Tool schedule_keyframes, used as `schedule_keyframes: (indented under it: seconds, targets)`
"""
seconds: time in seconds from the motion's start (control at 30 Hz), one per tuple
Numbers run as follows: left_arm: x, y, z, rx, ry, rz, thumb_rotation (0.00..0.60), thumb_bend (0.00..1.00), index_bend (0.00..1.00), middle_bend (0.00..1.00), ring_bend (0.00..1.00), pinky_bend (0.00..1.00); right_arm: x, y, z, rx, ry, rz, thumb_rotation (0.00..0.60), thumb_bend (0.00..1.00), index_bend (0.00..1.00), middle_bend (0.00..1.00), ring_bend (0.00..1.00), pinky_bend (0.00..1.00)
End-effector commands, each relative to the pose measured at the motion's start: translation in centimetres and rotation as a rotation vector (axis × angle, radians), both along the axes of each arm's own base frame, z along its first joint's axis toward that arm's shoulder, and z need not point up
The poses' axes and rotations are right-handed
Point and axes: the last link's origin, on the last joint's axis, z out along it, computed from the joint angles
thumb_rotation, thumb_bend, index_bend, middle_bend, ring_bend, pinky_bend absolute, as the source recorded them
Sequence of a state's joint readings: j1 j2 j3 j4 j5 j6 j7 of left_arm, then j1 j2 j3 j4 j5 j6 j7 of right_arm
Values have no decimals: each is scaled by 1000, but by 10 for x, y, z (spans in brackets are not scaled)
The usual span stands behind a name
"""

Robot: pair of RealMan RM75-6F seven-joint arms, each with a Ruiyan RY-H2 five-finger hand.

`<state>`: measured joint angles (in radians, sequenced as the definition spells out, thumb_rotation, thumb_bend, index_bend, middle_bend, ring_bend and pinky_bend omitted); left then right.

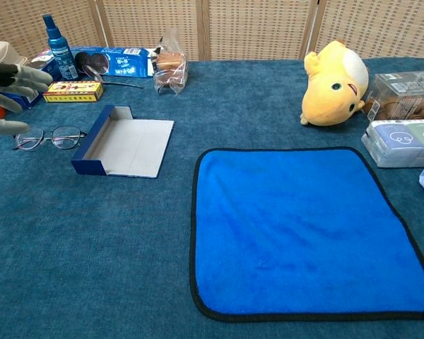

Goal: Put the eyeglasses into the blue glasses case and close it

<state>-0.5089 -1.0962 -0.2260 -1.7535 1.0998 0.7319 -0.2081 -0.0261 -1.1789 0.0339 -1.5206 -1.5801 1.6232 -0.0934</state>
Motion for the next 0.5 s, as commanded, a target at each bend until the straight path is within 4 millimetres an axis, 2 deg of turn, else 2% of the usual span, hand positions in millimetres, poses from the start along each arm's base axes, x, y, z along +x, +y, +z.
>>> schedule_keyframes:
  seconds: [0.03,0.37,0.5]
  targets:
    - [4,13,-3,-14,-36,18,561,277,16,79,23,109,0,0,1,-3,0,-1,568,310,162,240,175,141]
    - [10,46,-23,-66,-68,48,558,277,20,83,23,116,-1,4,3,-12,3,-14,568,310,162,240,175,141]
    - [19,60,-36,-84,-157,100,562,277,21,84,23,115,-1,5,4,-18,6,-21,565,311,162,240,175,141]
